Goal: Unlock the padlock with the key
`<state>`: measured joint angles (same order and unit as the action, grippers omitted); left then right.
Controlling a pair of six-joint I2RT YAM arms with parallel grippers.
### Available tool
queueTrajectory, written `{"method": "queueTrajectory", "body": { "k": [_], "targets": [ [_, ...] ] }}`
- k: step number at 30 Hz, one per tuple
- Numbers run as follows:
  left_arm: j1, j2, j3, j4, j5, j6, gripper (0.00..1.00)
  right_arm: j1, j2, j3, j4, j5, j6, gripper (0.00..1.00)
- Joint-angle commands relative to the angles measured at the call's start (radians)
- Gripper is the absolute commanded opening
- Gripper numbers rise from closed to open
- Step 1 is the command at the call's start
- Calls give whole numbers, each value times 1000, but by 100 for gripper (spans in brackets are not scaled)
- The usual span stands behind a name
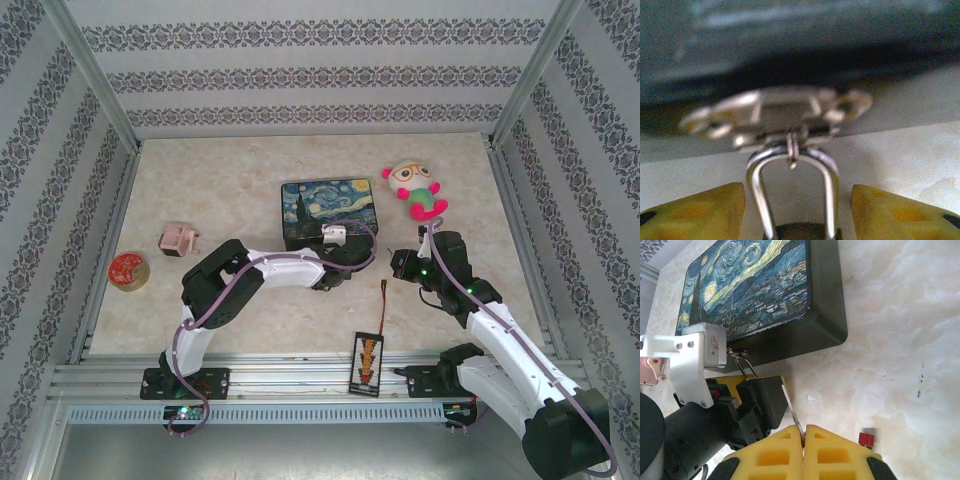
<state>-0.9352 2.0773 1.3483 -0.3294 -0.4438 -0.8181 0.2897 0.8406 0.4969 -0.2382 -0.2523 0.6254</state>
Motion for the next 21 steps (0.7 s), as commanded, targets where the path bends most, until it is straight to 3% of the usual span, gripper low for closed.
{"method": "queueTrajectory", "body": {
  "k": [1, 14, 21],
  "targets": [
    [16, 36, 41, -8, 10, 15, 56, -9, 10, -8, 25, -14, 8, 0],
    [27, 50, 48, -28, 14, -4, 43, -11, 32, -9, 46, -26, 13, 0],
    [37, 65, 60, -30, 11, 5, 42, -13, 32, -12, 50, -31, 13, 0]
  ]
}}
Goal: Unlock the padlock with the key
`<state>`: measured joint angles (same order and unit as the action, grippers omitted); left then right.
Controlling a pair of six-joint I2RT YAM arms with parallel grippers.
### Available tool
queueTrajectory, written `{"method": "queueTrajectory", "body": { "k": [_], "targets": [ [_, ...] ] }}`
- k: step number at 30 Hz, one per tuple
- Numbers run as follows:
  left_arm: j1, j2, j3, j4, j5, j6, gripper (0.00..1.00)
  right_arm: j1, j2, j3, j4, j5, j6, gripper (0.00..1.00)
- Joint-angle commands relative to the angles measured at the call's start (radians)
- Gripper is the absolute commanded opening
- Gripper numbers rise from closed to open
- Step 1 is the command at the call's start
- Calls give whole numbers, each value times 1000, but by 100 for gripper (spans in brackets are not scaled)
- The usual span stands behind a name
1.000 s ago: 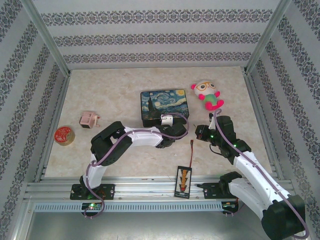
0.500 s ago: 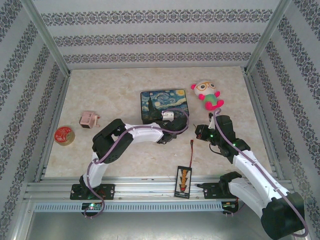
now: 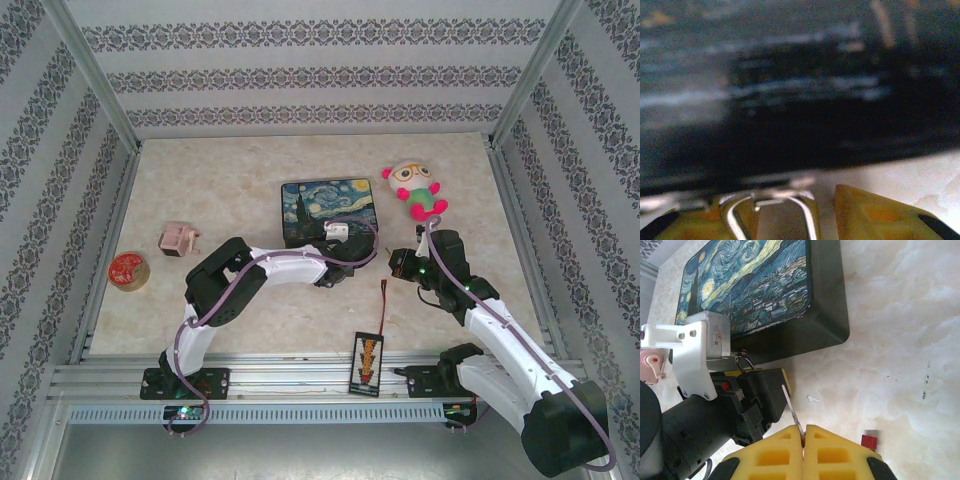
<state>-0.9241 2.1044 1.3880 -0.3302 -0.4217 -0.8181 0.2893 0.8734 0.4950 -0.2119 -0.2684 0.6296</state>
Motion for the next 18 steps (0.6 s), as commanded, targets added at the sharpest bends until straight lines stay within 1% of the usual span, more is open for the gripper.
{"method": "queueTrajectory", "body": {
  "k": [1, 5, 13, 18],
  "targets": [
    [28, 39, 20, -30, -12, 5, 42, -13, -2, -9, 23, -15, 8, 0],
    [36, 41, 22, -32, -12, 3, 42, -15, -2, -11, 22, -15, 10, 0],
    [41, 41, 25, -59, -10, -8, 45, -19, 9, 1, 26, -20, 10, 0],
    [39, 38, 13, -88, 4, -31, 44, -21, 19, 7, 31, -24, 10, 0]
  ]
}}
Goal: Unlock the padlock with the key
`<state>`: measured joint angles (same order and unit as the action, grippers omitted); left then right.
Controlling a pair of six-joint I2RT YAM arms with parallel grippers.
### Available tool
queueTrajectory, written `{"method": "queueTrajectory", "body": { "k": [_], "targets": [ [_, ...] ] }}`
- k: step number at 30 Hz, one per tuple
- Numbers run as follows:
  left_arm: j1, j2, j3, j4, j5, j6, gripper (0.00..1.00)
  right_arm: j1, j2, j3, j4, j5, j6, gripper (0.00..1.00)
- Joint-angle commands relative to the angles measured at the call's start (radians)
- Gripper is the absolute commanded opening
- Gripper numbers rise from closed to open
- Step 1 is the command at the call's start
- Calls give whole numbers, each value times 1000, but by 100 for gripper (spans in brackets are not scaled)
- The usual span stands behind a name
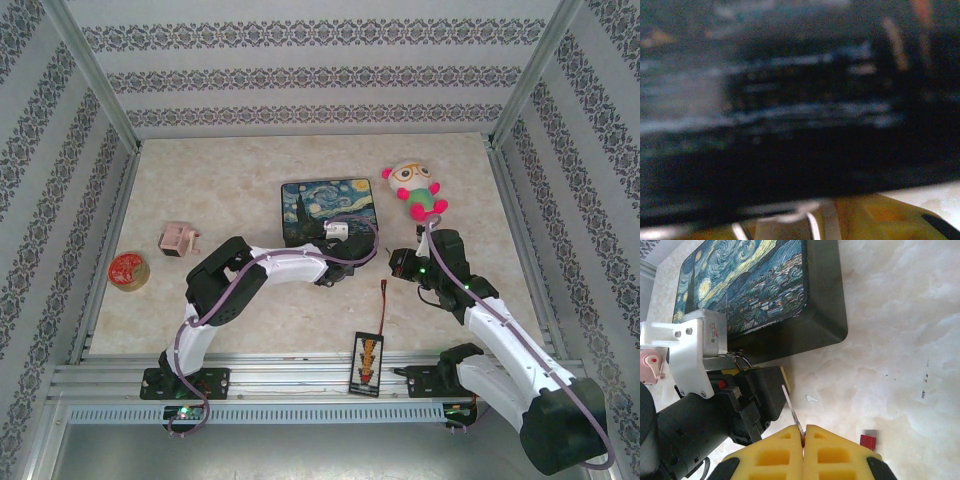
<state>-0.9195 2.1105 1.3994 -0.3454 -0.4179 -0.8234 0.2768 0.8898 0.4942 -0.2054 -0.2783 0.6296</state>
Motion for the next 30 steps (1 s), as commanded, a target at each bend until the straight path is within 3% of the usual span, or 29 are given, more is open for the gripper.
{"method": "queueTrajectory", "body": {
  "k": [1, 9, 18, 30],
  "targets": [
    [34, 30, -3, -74, 4, -29, 43, -8, 4, 8, 25, -16, 10, 0],
    [34, 26, -34, -42, 52, -42, 29, -10, 11, 8, 30, -19, 13, 0],
    [34, 3, -45, 25, 114, -41, 26, -13, -8, -50, 46, -15, 42, 0],
    [38, -60, -13, 149, 187, -129, 25, -1, 6, -291, 344, -61, 132, 0]
  ]
}}
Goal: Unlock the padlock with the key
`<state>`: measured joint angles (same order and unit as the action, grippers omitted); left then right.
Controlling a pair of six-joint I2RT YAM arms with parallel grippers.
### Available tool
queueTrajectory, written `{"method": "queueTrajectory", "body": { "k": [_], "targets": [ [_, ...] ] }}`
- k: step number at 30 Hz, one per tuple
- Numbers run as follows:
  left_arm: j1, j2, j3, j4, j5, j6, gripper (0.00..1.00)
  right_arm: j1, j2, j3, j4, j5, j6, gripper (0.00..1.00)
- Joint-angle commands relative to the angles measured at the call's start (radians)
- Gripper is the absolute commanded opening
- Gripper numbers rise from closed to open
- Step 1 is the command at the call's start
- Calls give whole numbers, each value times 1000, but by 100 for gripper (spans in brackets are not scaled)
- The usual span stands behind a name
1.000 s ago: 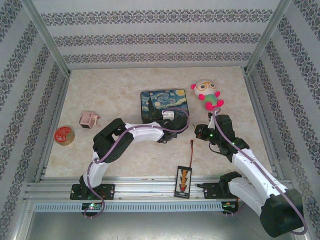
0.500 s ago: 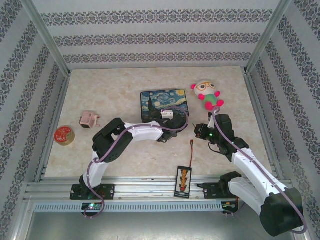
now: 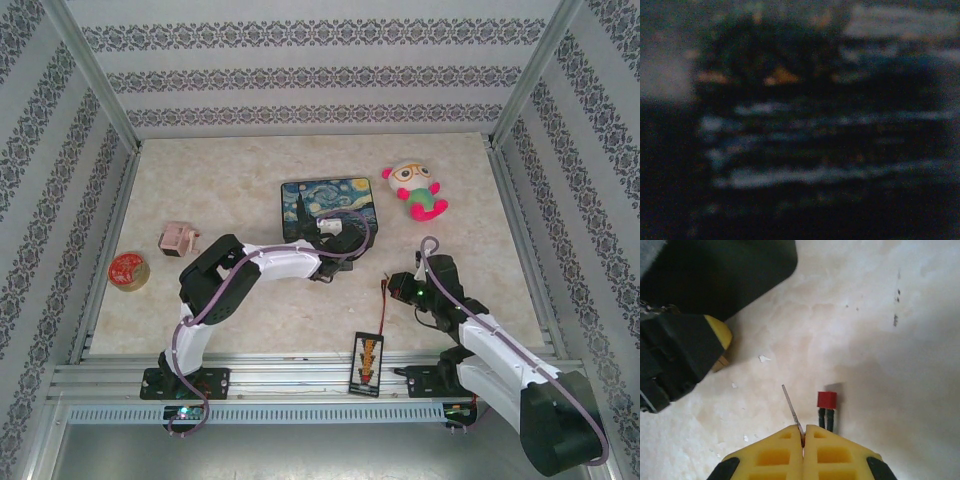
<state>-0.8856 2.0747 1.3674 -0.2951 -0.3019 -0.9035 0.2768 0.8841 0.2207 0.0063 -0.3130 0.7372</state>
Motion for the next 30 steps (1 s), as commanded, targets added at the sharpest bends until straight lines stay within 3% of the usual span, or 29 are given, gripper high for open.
{"method": "queueTrajectory", "body": {
  "k": [1, 15, 30],
  "targets": [
    [5, -24, 22, 109, 78, -58, 25, 5, 25, -22, 154, -29, 25, 0],
    [40, -17, 10, 257, 170, -242, 21, 127, 266, 20, 391, -10, 1, 0],
    [56, -33, -31, 312, 218, -289, 21, 157, 397, 53, 525, 2, 3, 0]
  ]
}}
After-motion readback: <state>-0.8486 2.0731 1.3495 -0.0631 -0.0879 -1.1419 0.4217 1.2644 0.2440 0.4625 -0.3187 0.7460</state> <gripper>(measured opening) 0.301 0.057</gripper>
